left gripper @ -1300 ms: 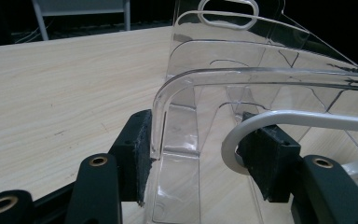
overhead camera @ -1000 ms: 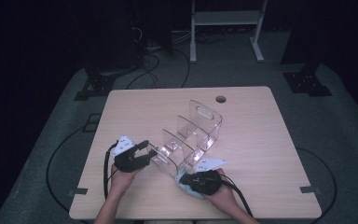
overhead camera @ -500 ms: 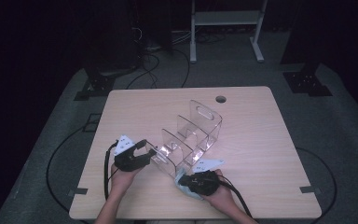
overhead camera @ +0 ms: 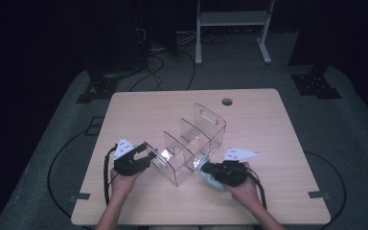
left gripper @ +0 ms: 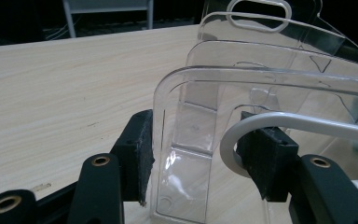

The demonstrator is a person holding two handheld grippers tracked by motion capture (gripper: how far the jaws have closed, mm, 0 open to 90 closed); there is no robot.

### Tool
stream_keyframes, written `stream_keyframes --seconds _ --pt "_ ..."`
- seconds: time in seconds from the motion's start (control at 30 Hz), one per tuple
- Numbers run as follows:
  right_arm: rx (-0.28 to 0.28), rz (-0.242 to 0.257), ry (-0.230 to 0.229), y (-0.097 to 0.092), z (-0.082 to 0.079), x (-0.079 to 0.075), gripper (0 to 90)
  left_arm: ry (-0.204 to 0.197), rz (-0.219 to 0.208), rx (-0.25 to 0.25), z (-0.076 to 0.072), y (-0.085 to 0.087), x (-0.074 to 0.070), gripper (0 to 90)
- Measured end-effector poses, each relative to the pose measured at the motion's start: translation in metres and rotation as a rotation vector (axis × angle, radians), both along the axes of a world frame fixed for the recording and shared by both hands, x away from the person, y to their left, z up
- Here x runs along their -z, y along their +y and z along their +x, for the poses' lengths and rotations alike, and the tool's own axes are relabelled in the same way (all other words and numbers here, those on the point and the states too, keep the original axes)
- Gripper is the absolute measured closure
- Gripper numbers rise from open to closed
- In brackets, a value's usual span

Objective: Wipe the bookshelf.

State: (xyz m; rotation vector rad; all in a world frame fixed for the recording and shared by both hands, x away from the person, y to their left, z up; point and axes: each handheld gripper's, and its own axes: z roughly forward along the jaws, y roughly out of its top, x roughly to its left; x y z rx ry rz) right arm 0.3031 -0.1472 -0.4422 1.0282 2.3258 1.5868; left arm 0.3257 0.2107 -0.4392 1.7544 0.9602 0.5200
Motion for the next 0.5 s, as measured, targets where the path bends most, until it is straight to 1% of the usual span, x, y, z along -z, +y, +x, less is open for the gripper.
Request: stream_keyframes --seconds 0.03,0.07,0.1,0.17,0.2,0.27,0.4,0.43,0.47,0.5 --pt "0.017 0.02 -0.008 -0.008 0.003 -0.006 81.6 -0.012 0.005 0.02 0.0 0.001 0.0 46.1" --pt "0.035 0.032 -0.021 -0.018 0.007 -0.012 81.6 -0.013 0.0 0.029 -0.001 0.001 0.001 46.0" --pt "0.05 0.034 -0.025 -0.023 0.009 -0.017 81.6 -0.014 -0.003 0.034 -0.001 0.002 0.001 46.1" --pt "0.081 0.03 -0.045 -0.033 0.018 -0.027 81.6 -0.016 0.003 0.047 -0.001 0.002 0.001 46.0" --pt "0.099 0.022 -0.058 -0.036 0.023 -0.031 81.6 -0.017 0.006 0.052 -0.001 0.002 0.0 46.1" --pt "0.121 0.01 -0.066 -0.041 0.033 -0.039 81.6 -0.018 0.008 0.06 -0.002 0.002 0.0 46.1" --pt "0.139 -0.042 -0.056 -0.043 0.055 -0.045 81.6 -0.027 0.016 0.089 -0.002 0.0 0.0 46.2" --pt "0.143 -0.053 -0.053 -0.043 0.058 -0.046 81.6 -0.029 0.017 0.096 -0.002 -0.001 0.0 46.3" --pt "0.148 -0.054 -0.051 -0.044 0.06 -0.048 81.6 -0.035 0.016 0.102 -0.003 -0.001 0.0 46.3" --pt "0.148 -0.064 -0.056 -0.044 0.061 -0.049 81.6 -0.039 0.016 0.108 -0.003 -0.002 0.001 46.4"
